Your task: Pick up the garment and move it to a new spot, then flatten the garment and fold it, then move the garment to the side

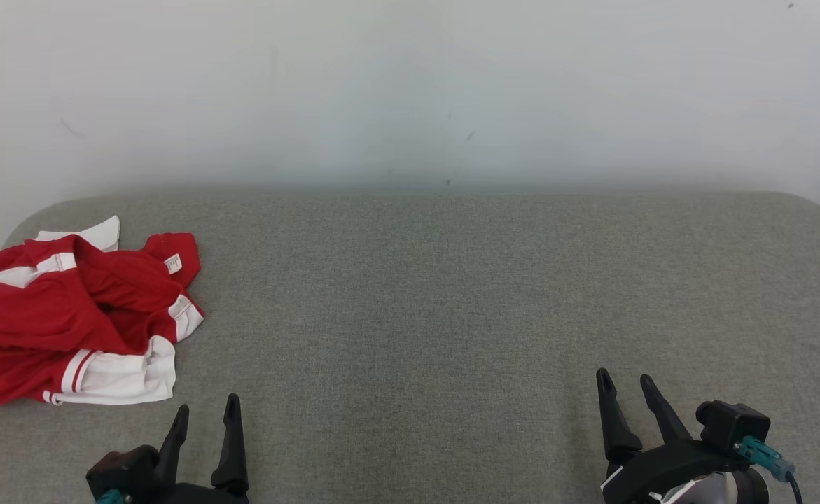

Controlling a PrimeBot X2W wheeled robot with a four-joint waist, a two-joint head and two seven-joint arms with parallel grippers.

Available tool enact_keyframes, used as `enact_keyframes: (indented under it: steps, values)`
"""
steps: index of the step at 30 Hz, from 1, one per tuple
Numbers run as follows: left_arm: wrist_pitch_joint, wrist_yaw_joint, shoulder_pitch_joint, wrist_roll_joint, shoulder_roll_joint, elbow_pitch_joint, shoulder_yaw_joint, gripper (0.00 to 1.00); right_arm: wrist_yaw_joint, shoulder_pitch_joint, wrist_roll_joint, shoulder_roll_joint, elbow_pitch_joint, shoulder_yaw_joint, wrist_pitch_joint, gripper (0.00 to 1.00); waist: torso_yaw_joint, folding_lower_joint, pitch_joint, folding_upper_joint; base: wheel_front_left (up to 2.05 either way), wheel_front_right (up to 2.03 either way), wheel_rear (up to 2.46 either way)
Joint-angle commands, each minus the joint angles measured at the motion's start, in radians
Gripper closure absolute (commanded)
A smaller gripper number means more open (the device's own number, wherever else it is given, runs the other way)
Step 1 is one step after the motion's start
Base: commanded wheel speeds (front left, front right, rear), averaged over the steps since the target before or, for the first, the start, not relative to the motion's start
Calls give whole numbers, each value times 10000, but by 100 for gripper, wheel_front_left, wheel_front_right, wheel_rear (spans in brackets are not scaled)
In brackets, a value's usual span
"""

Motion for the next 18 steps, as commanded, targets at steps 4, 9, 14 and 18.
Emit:
enact_keyframes:
  steps: [4, 9, 14, 18]
  values:
    - [-171, -130, 9, 419, 114, 80, -127, 0, 56, 12, -530, -26, -164, -71, 1, 0, -10, 0, 15, 0, 0, 0, 0]
    - [-307, -135, -70, 751, 125, 179, -260, 0, 57, 91, -956, -28, -227, -105, 18, 0, -13, 0, 20, 0, 0, 0, 0]
    - [-438, -64, -65, 1112, 128, 183, -297, 0, 60, 148, -1330, -29, -256, -115, -5, 0, -5, 0, 11, 0, 0, 0, 0]
    - [-535, -19, -39, 1312, 155, 184, -290, 0, 55, 180, -1597, -30, -292, -110, -23, 0, 11, 0, -2, 0, 0, 0, 0]
